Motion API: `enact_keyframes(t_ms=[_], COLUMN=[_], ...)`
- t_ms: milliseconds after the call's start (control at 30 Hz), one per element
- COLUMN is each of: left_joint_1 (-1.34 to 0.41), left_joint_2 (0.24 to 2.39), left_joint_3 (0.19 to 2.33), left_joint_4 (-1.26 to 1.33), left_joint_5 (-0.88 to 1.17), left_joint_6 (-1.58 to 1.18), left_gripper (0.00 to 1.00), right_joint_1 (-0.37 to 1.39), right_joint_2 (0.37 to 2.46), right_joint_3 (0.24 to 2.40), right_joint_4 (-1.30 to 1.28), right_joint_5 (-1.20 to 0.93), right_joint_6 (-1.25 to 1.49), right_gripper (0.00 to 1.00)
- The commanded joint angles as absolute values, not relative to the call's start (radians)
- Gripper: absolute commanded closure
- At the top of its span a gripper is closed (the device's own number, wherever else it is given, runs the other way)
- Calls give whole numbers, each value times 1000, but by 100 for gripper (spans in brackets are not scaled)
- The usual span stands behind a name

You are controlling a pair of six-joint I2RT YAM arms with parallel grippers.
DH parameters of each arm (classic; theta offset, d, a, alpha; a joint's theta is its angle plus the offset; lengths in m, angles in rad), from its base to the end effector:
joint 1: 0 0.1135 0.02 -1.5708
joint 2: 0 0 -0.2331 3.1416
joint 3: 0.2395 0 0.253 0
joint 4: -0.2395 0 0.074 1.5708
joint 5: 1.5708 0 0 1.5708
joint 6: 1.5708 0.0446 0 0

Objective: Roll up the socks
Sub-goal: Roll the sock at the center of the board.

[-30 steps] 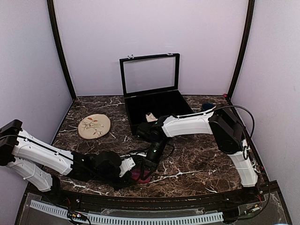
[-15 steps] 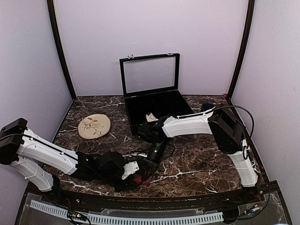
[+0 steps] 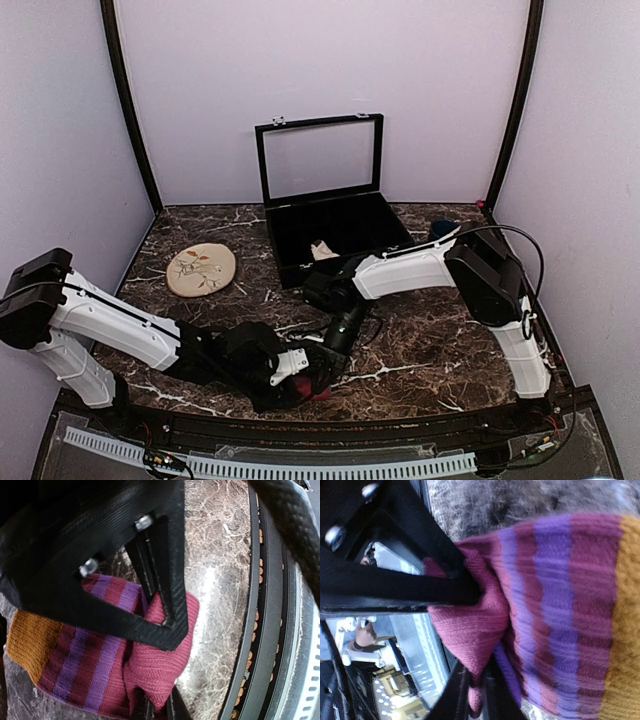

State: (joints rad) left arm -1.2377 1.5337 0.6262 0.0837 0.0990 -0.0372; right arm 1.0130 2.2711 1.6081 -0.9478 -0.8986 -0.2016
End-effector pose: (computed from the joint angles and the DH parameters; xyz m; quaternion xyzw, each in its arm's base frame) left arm 0.0908 -0.2759 0.1029 0.5402 0.7572 -0.2539 0.2654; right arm 0.1804 0.3551 0.0861 0.5068 -0.7445 -0.3919 0.1879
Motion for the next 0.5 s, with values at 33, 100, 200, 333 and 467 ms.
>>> enact_keyframes(t_ms=[33,100,200,333,467], left_joint_1=[-1236,-1227,-1208,-1176,-1143], left_joint_2=[1553,1557,1560,1564,1580], left_joint_3=[632,627,621,627,648], left_joint_4=[50,51,58,55,31], left_joint_5=[157,176,224,295,358], left_joint_6=[-84,-110,-150,-184,-202], left_gripper=[100,100,100,100,100], right_joint_1=[1000,994,983,966,943], right_joint_2=[2216,2200,2177,2148,2103], right_joint_3=[1534,1513,1488,1451,1392], right_joint_4=[-872,-845,-814,-773,-686], right_joint_5=[-856,-857,-858,-849,-841], right_joint_6=[-162,-148,-134,-117,-70], right_gripper=[80,74,69,65,64])
